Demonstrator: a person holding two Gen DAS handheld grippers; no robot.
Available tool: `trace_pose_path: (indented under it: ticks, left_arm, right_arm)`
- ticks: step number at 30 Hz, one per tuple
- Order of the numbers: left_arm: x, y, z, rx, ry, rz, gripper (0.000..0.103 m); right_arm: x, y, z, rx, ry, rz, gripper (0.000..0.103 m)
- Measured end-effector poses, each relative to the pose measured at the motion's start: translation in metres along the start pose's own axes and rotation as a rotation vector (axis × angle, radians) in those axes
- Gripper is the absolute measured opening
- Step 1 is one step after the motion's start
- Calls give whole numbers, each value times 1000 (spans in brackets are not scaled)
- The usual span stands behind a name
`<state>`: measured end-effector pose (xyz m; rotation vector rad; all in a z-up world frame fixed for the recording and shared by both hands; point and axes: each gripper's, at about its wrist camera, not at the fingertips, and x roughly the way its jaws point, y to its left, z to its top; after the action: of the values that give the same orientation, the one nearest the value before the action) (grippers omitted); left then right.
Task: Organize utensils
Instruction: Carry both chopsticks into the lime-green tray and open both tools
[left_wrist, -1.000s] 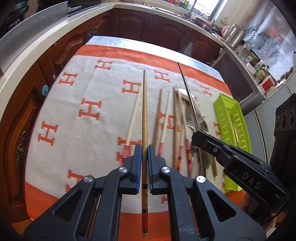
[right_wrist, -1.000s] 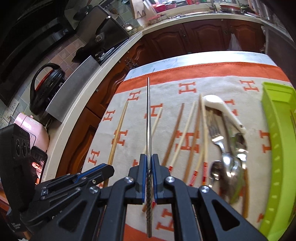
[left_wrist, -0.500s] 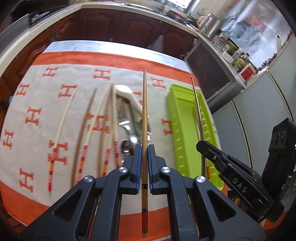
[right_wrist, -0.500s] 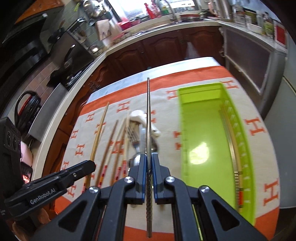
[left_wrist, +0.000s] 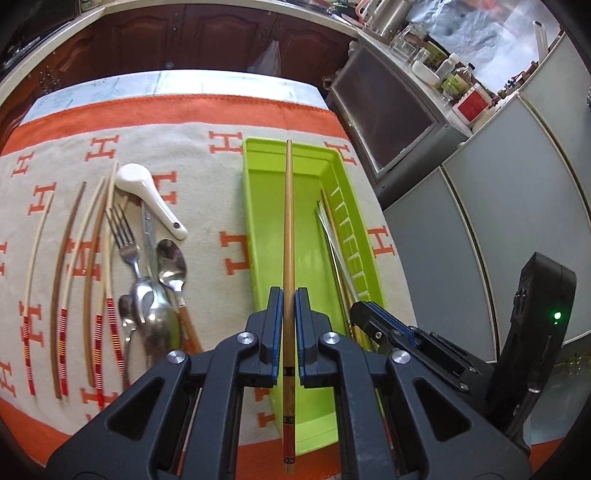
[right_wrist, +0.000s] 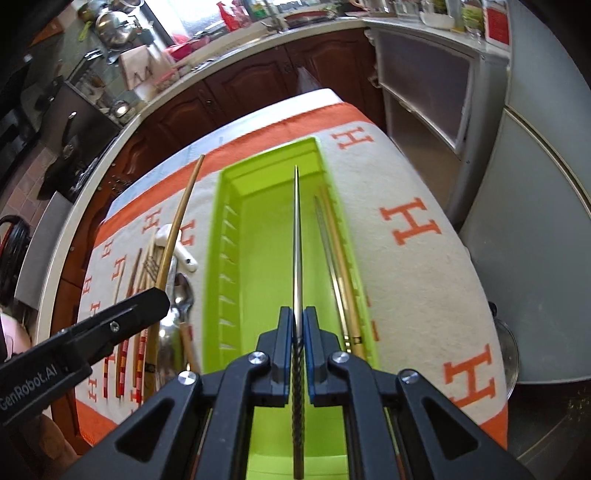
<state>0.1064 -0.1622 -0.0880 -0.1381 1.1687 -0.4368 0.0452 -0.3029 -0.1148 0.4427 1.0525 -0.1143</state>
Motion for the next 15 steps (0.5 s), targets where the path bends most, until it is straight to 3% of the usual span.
trace_pose_path:
  ticks: [8,15]
  left_arm:
    - [32,-9,3,-5,44,4,4]
    - [43,-6,-4,20,97,18,5]
  right_arm:
    - [-20,-20,6,84,-98,-41,7]
    - [-25,-29,9,120,-116,-48,7]
